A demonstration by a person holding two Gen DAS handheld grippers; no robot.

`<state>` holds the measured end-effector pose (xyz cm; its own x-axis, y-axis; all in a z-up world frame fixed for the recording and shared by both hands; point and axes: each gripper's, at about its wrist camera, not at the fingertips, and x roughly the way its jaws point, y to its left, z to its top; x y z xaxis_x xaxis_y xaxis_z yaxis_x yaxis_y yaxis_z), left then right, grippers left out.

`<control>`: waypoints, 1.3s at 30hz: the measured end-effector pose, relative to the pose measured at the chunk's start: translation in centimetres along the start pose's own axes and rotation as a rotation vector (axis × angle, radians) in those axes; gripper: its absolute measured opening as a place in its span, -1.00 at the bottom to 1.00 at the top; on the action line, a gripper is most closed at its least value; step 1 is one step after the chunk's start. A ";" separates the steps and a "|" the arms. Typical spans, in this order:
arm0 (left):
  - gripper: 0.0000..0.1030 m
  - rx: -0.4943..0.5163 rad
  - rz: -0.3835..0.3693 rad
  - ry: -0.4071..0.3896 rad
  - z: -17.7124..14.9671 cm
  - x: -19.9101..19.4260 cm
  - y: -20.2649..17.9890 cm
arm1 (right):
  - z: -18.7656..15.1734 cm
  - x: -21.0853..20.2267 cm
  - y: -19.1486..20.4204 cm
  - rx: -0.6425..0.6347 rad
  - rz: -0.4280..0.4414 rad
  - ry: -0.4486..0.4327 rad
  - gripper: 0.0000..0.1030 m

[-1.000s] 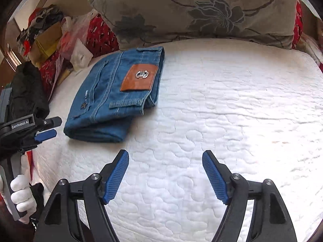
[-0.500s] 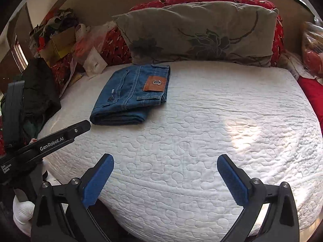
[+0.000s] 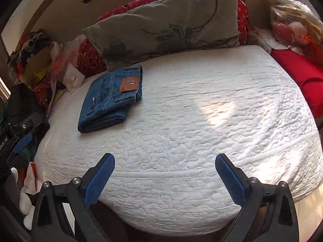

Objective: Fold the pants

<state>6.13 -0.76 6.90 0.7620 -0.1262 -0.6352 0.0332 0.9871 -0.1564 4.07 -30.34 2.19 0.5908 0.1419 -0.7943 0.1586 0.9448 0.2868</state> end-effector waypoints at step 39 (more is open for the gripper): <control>0.71 0.110 0.141 0.150 -2.3 2.6 -1.0 | -0.8 -2.4 2.9 -0.196 -0.137 -0.161 0.99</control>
<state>6.55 -2.31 3.65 0.6597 0.0083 -0.7515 0.0099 0.9998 0.0197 2.51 -27.72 4.46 0.6951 -0.0254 -0.7185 0.0991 0.9932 0.0608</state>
